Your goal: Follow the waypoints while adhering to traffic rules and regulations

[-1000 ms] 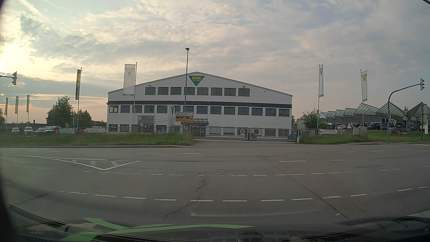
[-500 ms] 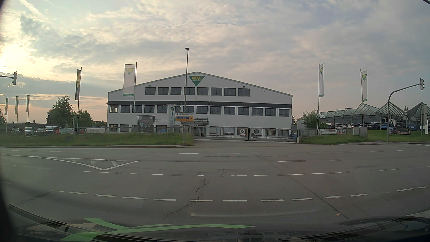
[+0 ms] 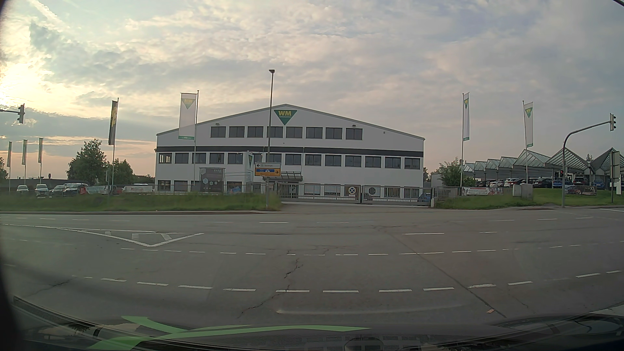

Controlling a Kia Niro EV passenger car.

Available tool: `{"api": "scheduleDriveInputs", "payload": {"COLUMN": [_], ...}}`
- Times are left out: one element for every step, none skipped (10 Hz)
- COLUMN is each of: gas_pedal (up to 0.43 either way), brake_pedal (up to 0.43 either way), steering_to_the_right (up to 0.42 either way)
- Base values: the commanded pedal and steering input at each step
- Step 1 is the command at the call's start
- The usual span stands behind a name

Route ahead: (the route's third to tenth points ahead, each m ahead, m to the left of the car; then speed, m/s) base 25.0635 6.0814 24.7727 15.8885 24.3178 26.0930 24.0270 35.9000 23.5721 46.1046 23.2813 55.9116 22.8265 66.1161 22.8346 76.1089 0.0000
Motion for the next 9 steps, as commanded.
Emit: {"api": "scheduleDriveInputs", "payload": {"gas_pedal": [0.0,0.0,0.0,0.0,0.0,0.0,0.0,0.0,0.0], "brake_pedal": [0.384,0.384,0.384,0.384,0.384,0.384,0.384,0.384,0.384], "steering_to_the_right": [-0.025,-0.025,-0.025,-0.025,-0.025,-0.025,-0.025,-0.025,-0.025]}}
